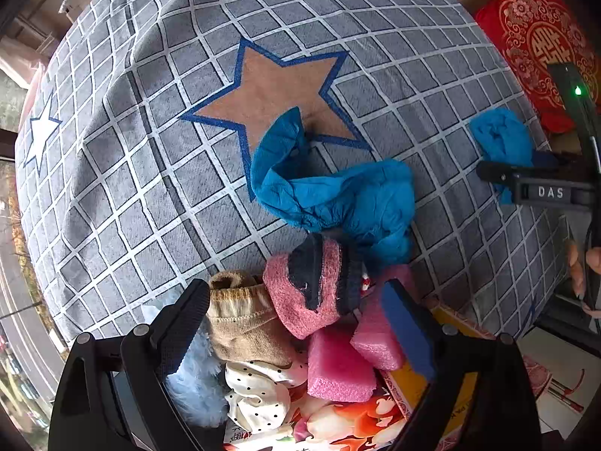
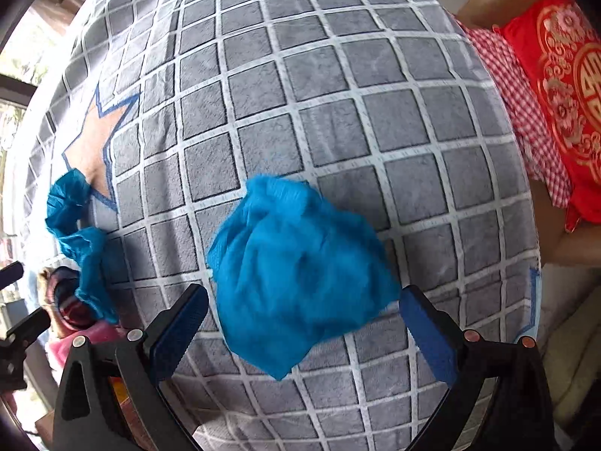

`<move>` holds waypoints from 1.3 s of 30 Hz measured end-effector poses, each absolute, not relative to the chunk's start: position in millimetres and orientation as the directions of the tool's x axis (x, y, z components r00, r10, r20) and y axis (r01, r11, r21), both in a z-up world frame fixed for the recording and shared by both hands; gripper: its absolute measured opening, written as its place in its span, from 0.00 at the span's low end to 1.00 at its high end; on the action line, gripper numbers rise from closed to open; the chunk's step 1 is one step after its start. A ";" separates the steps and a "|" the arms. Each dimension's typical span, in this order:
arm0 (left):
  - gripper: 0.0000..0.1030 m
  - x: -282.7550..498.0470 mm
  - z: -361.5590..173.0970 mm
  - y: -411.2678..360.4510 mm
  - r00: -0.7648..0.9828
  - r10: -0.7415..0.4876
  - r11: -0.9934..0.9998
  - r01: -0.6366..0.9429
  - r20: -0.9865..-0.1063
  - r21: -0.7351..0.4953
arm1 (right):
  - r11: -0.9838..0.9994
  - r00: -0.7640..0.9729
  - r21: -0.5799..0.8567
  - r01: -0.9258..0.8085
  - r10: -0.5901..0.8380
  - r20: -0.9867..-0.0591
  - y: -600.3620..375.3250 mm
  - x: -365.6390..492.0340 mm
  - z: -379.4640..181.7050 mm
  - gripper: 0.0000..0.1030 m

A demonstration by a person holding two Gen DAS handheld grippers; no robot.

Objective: Organize soft objects
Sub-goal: 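Grasp the blue cloth with the right tool while the left tool grasps the pink sock, then carry the blue cloth and pink sock with both tools over the white box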

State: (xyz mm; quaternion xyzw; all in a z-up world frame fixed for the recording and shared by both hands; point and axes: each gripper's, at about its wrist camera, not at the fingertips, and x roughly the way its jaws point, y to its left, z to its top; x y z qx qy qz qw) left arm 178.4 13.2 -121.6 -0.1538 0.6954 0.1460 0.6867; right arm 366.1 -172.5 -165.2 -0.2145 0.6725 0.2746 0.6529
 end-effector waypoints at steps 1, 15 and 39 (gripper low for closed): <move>0.91 178.8 -123.7 12.3 -0.012 -0.011 0.910 -0.414 -1.000 -0.006 | 0.753 -0.042 0.080 -0.653 0.070 -0.997 -169.5 365.7 -166.5 0.99; 0.90 212.5 -149.6 50.2 0.009 -0.013 0.857 -0.514 -1.000 -0.016 | 0.694 -0.007 0.012 -0.720 0.010 -1.000 -128.1 350.0 -181.2 1.00; 0.19 193.2 -159.0 0.5 -0.023 -0.096 0.916 -0.394 -0.995 -0.079 | 0.675 -0.014 0.078 -0.733 0.100 -0.995 -137.0 355.1 -165.2 0.40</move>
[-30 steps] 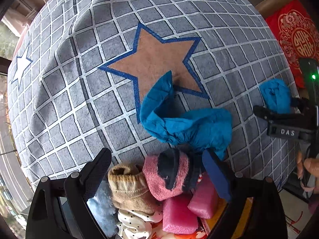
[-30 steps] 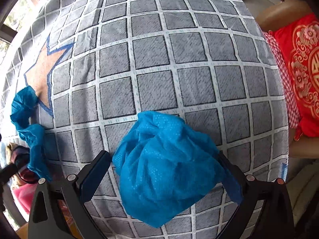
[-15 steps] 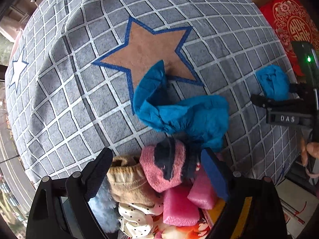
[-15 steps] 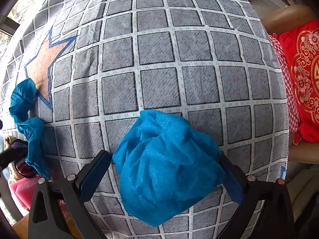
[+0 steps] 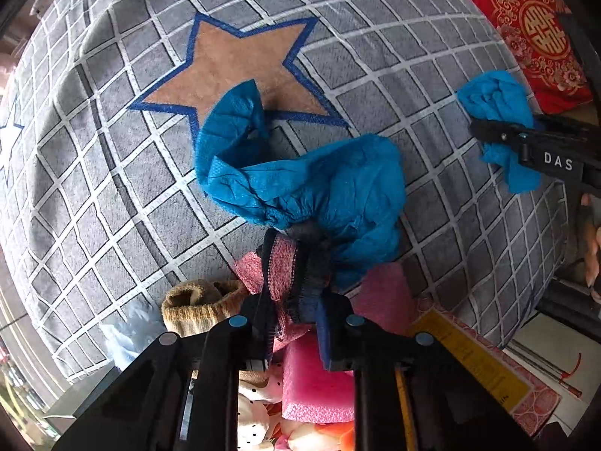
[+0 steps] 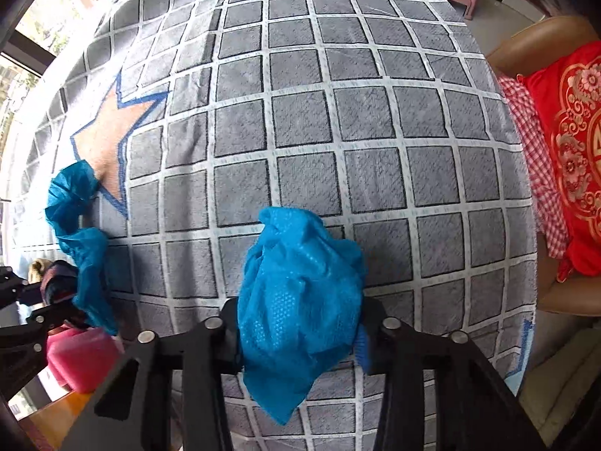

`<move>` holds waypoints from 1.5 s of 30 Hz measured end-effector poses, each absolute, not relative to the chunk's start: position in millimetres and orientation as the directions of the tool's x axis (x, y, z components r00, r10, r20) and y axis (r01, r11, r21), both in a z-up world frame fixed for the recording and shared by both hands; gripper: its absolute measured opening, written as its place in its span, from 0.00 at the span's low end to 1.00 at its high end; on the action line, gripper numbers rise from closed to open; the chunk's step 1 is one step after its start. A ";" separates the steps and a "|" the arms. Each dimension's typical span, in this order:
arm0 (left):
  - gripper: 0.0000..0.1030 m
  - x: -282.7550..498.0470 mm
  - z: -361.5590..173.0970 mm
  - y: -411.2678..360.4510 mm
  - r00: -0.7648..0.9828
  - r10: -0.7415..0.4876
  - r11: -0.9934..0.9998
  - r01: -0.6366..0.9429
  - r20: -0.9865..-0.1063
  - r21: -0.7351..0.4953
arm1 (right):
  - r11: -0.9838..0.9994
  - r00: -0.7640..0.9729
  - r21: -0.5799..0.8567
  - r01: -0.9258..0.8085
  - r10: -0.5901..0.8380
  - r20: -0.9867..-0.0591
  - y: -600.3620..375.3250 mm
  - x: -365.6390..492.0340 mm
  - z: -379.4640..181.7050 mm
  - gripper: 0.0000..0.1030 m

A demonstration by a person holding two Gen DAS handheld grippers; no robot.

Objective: Organize soft objects
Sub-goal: 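Carry the blue cloth and pink sock with both tools over the white box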

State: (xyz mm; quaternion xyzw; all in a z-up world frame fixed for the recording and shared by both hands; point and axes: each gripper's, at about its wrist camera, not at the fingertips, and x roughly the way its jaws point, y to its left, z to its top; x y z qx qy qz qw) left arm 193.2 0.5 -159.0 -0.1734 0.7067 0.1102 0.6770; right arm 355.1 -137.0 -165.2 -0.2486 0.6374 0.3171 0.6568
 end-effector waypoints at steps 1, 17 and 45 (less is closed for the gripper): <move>0.19 190.3 -151.1 0.4 -0.001 -0.091 0.908 -0.410 -0.996 -0.083 | 0.680 -0.019 0.092 -0.727 0.114 -0.993 -139.0 355.6 -161.9 0.40; 0.19 146.0 -70.9 16.2 0.183 0.017 0.860 -0.504 -0.983 -0.079 | 0.605 -0.093 0.285 -0.744 0.328 -0.940 -118.4 319.6 -73.8 0.40; 0.19 16.9 -10.2 -44.6 0.313 0.020 0.857 -0.495 -0.949 -0.145 | 0.473 -0.043 0.200 -0.858 0.322 -0.946 -120.7 172.4 11.7 0.40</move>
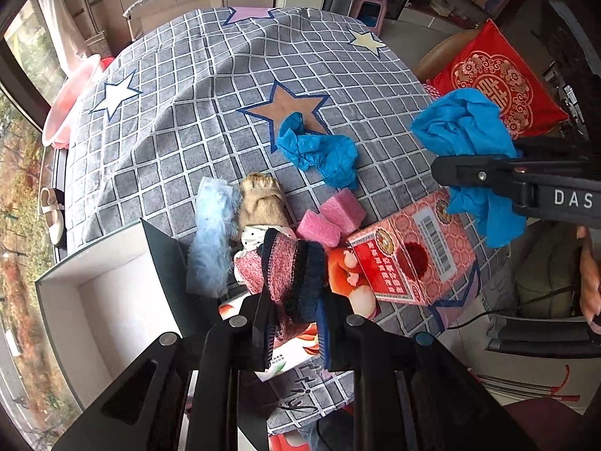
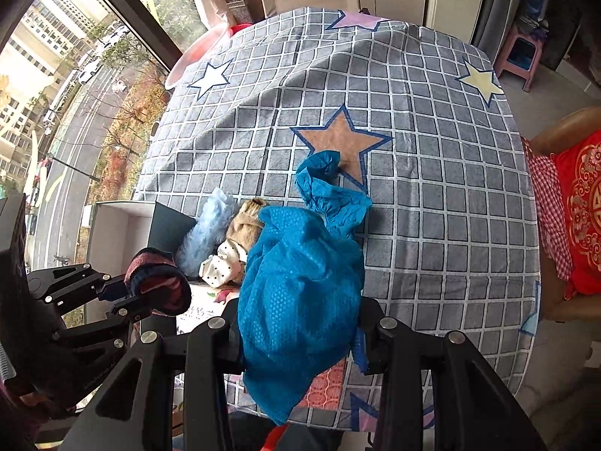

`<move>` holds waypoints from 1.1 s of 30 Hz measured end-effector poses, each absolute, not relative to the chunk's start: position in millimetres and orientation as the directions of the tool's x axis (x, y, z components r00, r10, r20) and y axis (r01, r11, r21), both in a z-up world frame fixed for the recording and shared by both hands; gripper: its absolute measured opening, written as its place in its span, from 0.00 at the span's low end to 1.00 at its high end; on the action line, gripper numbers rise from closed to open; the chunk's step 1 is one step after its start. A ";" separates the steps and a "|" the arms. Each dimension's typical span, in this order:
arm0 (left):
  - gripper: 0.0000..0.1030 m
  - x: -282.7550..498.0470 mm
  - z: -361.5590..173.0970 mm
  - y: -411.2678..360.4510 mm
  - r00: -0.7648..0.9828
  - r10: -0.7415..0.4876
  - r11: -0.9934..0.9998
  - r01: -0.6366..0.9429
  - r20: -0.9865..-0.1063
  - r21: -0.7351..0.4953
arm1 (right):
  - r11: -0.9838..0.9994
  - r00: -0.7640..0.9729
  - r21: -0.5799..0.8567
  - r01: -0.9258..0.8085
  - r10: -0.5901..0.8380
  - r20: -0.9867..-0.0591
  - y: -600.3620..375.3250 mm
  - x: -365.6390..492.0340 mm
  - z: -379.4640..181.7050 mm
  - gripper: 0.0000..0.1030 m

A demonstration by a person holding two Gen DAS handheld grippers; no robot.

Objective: Organize soft objects
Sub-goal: 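Carry the blue cloth and pink sock with both tools over the white box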

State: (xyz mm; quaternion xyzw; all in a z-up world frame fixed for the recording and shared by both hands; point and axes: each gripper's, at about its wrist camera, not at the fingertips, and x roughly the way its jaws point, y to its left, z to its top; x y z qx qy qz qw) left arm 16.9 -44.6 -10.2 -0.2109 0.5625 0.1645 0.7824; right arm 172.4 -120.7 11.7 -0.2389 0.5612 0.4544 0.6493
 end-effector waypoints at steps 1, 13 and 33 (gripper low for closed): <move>0.19 13.8 -9.4 -48.4 0.318 0.017 0.860 -0.487 -0.948 -0.148 | 0.475 -0.040 0.196 -0.858 0.318 -0.947 -123.2 169.3 12.7 0.40; 0.19 -16.3 -6.2 -81.3 0.350 -0.029 0.882 -0.431 -0.936 -0.188 | 0.496 -0.013 0.150 -0.855 0.268 -0.963 -152.7 122.2 17.5 0.40; 0.19 -99.6 -0.5 -53.9 0.383 0.045 0.778 -0.592 -0.923 -0.208 | 0.366 -0.083 0.168 -0.915 0.238 -0.968 -120.5 35.7 9.4 0.40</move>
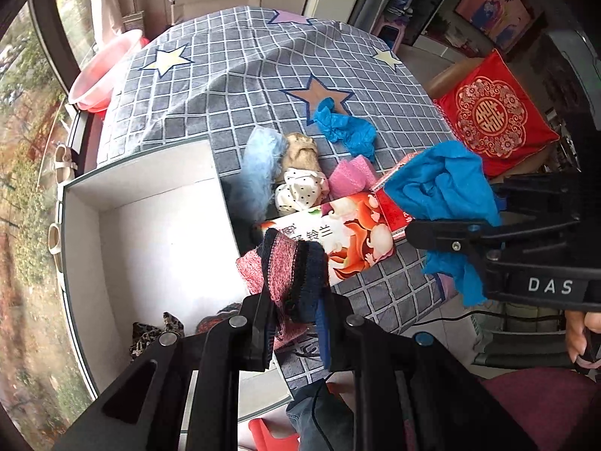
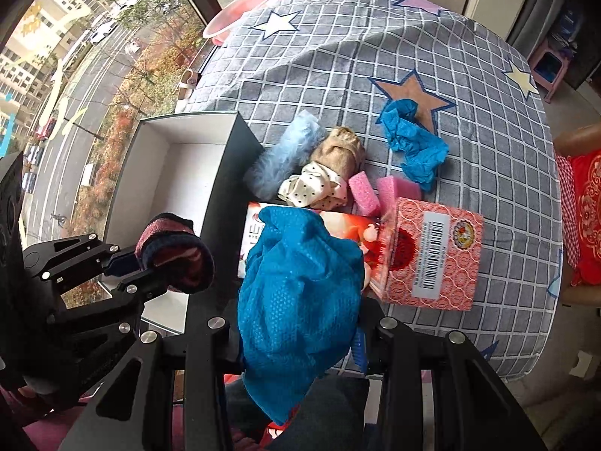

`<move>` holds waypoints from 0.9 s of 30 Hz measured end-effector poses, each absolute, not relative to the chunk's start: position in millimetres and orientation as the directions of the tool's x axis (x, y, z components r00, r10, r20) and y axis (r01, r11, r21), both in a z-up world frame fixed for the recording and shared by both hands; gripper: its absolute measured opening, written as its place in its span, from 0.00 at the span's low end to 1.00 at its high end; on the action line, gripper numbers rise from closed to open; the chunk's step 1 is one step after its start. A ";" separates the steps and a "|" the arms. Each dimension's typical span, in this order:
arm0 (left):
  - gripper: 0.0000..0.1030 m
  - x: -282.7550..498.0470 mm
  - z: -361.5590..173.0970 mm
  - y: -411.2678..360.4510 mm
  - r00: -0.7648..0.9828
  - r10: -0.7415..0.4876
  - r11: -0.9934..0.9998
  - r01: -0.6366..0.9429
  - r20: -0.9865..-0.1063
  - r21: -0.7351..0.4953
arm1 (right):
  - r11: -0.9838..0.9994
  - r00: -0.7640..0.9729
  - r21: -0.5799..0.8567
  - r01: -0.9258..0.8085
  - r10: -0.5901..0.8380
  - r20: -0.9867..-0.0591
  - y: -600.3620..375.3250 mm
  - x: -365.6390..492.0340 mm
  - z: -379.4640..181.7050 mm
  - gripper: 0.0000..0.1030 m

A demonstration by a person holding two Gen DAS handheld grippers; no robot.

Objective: Organize soft objects
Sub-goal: 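Carry the blue cloth and pink sock with both tools over the white box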

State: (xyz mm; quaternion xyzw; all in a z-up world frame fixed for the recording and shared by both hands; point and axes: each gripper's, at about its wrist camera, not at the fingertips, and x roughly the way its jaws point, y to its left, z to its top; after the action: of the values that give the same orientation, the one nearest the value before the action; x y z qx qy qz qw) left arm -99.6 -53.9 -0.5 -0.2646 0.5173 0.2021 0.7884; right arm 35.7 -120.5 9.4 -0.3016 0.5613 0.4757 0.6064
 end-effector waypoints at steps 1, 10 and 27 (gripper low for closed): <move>0.19 -103.9 0.0 -50.9 0.383 0.054 0.770 -0.604 -0.922 -0.205 | 0.350 -0.086 0.168 -0.922 0.236 -0.968 -115.8 30.4 9.3 0.40; 0.19 -139.3 -0.7 -27.7 0.366 0.128 0.691 -0.699 -0.922 -0.182 | 0.229 -0.114 0.163 -0.960 0.213 -0.970 -80.9 -8.9 6.0 0.40; 0.19 -183.5 -10.5 1.8 0.328 0.179 0.573 -0.801 -0.928 -0.173 | 0.077 -0.148 0.166 -0.983 0.195 -0.970 -34.6 -56.2 4.1 0.40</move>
State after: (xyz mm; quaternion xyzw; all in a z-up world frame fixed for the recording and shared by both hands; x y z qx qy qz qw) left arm -183.5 1.8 -10.5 -0.3256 0.4779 0.3282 0.7469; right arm -56.2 -34.6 4.1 -0.3854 0.5113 0.5593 0.5266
